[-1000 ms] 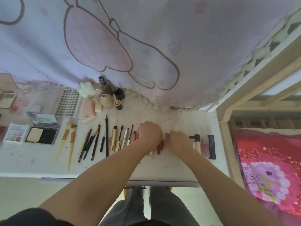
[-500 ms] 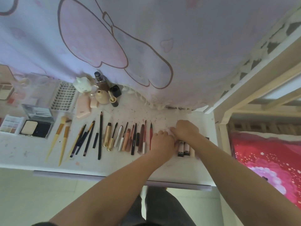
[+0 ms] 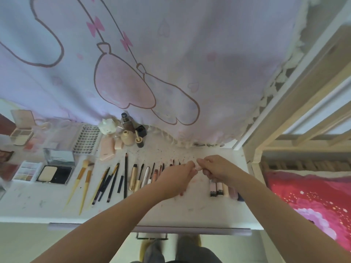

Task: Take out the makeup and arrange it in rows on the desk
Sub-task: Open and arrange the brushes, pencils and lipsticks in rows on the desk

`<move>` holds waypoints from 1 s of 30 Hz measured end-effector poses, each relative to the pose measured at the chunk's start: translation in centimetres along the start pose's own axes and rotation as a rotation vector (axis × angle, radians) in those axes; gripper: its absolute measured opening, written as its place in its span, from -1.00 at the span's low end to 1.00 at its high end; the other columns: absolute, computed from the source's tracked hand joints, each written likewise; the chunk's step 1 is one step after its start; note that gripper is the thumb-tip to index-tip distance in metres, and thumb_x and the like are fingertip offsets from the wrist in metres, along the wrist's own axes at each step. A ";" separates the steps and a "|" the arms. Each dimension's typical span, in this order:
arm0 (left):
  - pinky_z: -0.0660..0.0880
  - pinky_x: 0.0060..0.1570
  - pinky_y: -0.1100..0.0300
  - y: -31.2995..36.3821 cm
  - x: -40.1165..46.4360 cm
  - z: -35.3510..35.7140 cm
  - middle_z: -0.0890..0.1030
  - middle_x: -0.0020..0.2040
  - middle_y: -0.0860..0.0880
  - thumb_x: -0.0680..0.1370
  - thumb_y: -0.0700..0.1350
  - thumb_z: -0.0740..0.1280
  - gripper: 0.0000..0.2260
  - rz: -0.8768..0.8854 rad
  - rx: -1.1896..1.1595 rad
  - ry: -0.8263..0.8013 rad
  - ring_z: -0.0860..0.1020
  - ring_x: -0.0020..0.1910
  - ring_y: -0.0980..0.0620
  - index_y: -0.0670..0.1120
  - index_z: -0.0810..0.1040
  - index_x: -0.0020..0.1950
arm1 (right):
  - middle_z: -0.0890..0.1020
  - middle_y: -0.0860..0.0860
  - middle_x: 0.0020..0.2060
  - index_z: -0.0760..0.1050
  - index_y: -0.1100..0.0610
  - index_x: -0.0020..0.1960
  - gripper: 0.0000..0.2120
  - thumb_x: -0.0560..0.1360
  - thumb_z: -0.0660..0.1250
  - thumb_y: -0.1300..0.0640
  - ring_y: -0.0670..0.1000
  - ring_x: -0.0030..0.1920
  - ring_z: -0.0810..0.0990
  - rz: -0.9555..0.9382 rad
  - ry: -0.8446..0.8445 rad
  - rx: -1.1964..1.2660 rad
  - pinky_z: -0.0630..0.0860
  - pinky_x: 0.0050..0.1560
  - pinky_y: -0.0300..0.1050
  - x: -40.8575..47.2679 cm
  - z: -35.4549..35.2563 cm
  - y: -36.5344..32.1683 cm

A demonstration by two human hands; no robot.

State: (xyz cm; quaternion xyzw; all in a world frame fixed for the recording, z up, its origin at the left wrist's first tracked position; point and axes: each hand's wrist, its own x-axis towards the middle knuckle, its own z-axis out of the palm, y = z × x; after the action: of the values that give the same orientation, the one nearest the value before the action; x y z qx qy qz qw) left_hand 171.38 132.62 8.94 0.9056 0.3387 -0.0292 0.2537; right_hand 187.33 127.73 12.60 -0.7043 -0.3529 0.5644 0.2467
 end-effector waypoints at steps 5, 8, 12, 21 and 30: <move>0.33 -0.39 0.14 -0.5 -0.5 -0.5 0.39 -0.34 0.10 0.65 0.08 -0.02 -0.80 0.022 0.021 -0.021 0.41 -0.41 0.07 0.00 0.26 -0.02 | 0.38 -0.06 -0.54 0.42 0.15 -0.26 -0.69 0.60 0.18 0.04 -0.13 -0.58 0.24 0.008 -0.006 0.124 0.19 -0.57 -0.31 -0.8 0.8 -0.3; 0.43 -0.32 0.09 -0.7 -0.5 -0.8 0.40 -0.33 0.09 0.65 0.07 -0.01 -0.79 0.033 0.014 -0.035 0.43 -0.40 0.03 -0.03 0.29 -0.01 | 0.36 -0.05 -0.51 0.39 0.15 -0.26 -0.70 0.61 0.18 0.06 -0.13 -0.57 0.23 0.011 -0.016 0.185 0.17 -0.57 -0.32 -0.8 1.0 0.0; 0.46 -0.37 0.12 -2.1 -0.7 0.0 0.44 -0.33 0.08 0.65 0.08 0.00 -0.80 0.011 0.010 -0.071 0.44 -0.43 0.07 0.01 0.30 -0.02 | 0.37 -0.06 -0.51 0.41 0.17 -0.20 -0.76 0.60 0.20 0.08 -0.14 -0.57 0.23 0.064 0.021 0.243 0.15 -0.60 -0.32 -0.3 1.4 1.3; 0.46 -0.34 0.10 -4.1 0.1 1.6 0.52 -0.28 0.02 0.65 0.06 -0.01 -0.84 -0.158 -0.353 -0.029 0.43 -0.42 0.09 0.05 0.30 0.04 | 0.67 -0.06 -0.08 0.54 0.01 0.09 -0.83 0.55 0.29 0.00 -0.06 -0.09 0.61 0.036 0.029 0.155 0.54 -0.25 -0.24 0.9 -2.9 3.5; 0.42 -0.07 0.20 -1.7 5.1 2.6 0.49 -0.02 0.04 0.56 -0.04 0.27 -0.81 -0.236 -0.375 0.242 0.50 -0.06 0.04 -0.05 0.51 0.14 | 0.53 0.01 -0.01 0.44 0.09 0.13 -0.74 0.60 0.13 -0.06 -0.01 -0.07 0.55 -0.180 0.352 -0.355 0.41 -0.05 -0.22 5.1 -0.7 5.3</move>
State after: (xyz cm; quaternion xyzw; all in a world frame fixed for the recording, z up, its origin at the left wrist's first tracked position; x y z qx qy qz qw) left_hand 174.55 135.53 4.82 0.7937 0.4694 0.1134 0.3700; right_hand 189.74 128.43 5.65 -0.7897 -0.4592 0.3381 0.2261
